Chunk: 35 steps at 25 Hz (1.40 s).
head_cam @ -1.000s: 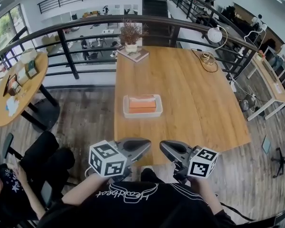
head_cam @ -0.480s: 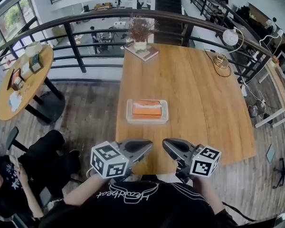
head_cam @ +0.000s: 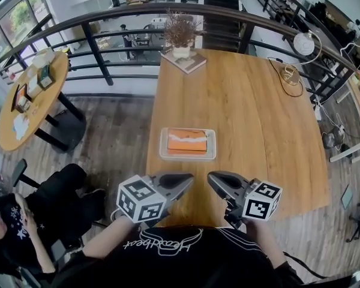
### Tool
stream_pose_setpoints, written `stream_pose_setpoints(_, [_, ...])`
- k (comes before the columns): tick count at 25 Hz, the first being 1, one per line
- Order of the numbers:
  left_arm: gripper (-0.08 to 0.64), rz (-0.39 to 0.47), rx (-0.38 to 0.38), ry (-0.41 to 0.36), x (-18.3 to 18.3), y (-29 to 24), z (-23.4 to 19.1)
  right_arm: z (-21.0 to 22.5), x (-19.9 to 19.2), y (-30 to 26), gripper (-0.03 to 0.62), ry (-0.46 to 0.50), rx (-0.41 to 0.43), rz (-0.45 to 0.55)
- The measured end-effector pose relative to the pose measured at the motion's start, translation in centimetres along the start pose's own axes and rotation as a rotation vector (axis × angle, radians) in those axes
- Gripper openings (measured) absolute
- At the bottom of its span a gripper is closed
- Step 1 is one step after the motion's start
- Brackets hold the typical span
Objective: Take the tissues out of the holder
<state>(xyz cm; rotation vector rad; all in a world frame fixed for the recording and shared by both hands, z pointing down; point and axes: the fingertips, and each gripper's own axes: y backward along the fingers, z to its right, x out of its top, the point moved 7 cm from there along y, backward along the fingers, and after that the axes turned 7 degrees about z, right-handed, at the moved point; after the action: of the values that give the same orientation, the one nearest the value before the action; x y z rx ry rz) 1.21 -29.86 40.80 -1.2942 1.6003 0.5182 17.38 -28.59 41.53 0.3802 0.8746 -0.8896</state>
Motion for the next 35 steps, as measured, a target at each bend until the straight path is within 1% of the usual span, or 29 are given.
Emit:
stream_pose_setpoints(8, [0.017, -0.032, 0.042, -0.036, 0.6, -2.3, -4.0, 4.2, 0.6, -1.6, 0.017, -0.033, 0.012, -0.023])
stream_pose_setpoints(11, [0.025, -0.057, 0.061, -0.059, 1.1, -3.0, -5.8, 5.7, 0.8, -2.3, 0.017, -0.051, 0.012, -0.033])
stream_pose_setpoints(12, [0.037, -0.071, 0.061, -0.067, 1.1, -3.3, -6.3, 6.3, 0.8, -2.5, 0.017, -0.061, 0.009, -0.037])
stream_pose_setpoints(15, [0.117, -0.114, 0.058, -0.101, 1.1, -4.2, -7.6, 7.7, 0.6, -2.8, 0.017, -0.086, 0.005, -0.048])
stream_pose_setpoints(19, [0.171, -0.176, 0.099, -0.175, 1.1, -5.1, -9.7, 9.0, 0.7, -3.4, 0.017, -0.08, 0.013, -0.071])
stream_pose_setpoints(23, [0.246, -0.217, 0.124, -0.253, 1.3, -6.0, -11.7, 10.3, 0.7, -3.9, 0.017, -0.089, 0.017, -0.079])
stream_pose_setpoints(25, [0.306, -0.236, 0.118, -0.315, 1.5, -6.5, -12.5, 11.0, 0.6, -4.1, 0.017, -0.098, 0.013, -0.085])
stream_pose_setpoints(28, [0.372, -0.279, 0.123, -0.441, 1.7, -7.5, -13.5, 12.2, 0.4, -4.1, 0.017, -0.12, 0.001, -0.088])
stream_pose_setpoints(30, [0.399, -0.319, 0.119, -0.497, 1.6, -8.1, -14.3, 12.9, 0.2, -4.0, 0.017, -0.137, -0.005, -0.089])
stream_pose_setpoints(35, [0.436, -0.463, 0.085, -0.575, 0.3, -9.5, -16.8, 14.2, 0.0, -4.0, 0.017, -0.155, -0.026, -0.09])
